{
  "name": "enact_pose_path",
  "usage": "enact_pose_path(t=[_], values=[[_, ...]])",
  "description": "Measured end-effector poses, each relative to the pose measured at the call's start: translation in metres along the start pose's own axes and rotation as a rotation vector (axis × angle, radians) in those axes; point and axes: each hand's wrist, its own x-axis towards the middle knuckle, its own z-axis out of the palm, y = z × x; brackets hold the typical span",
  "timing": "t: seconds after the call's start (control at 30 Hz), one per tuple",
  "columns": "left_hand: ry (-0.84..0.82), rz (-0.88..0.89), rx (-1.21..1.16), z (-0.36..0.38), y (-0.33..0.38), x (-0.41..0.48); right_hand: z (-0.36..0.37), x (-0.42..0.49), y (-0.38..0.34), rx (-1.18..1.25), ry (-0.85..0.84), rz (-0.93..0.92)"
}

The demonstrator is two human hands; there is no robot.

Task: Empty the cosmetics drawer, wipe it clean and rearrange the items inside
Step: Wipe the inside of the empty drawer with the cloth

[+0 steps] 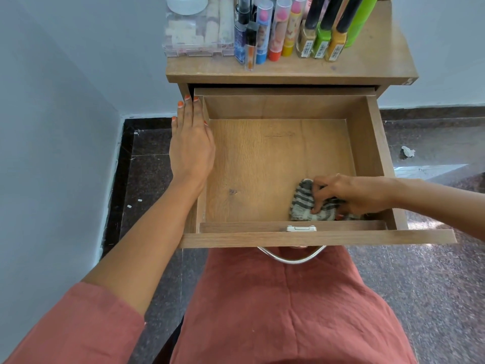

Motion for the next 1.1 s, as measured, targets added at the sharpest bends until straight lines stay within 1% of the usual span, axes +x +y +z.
enact_pose_path(t=[0.07,0.17,0.23,0.37,0.43,0.53,0.73,0.87,0.97,1.1], values=[[0.002,0.001,-0.001,0.0,0.0,0.0,0.003,-0.007,0.004,-0.025,-0.009,0.06],[0.007,0.002,-0.009,0.001,0.0,0.0,0.006,-0.01,0.001,-0.106,-0.067,0.147],[0.009,0.002,-0.009,0.002,0.0,0.0,0.007,-0.008,-0.003,-0.231,-0.096,0.161],[0.008,0.003,-0.015,0.002,0.0,0.0,0.004,-0.005,-0.009,-0.574,-0.143,0.142],[0.006,0.002,-0.02,0.002,-0.001,0.0,0.001,-0.003,-0.008,-0.654,-0.149,0.124],[0.007,0.001,-0.02,0.001,-0.001,0.0,-0.006,0.0,-0.005,-0.682,-0.143,0.13],[0.004,-0.004,-0.023,0.001,0.0,0.0,-0.032,0.011,0.006,-0.74,-0.039,0.227],[0.006,-0.01,-0.031,0.002,0.0,0.0,-0.038,0.013,0.009,-0.714,-0.002,0.269],[0.009,-0.011,-0.034,0.002,0.0,0.0,-0.034,0.01,0.006,-0.717,-0.01,0.276],[0.006,-0.011,-0.029,0.001,0.0,-0.001,-0.023,0.003,-0.001,-0.699,-0.078,0.269]])
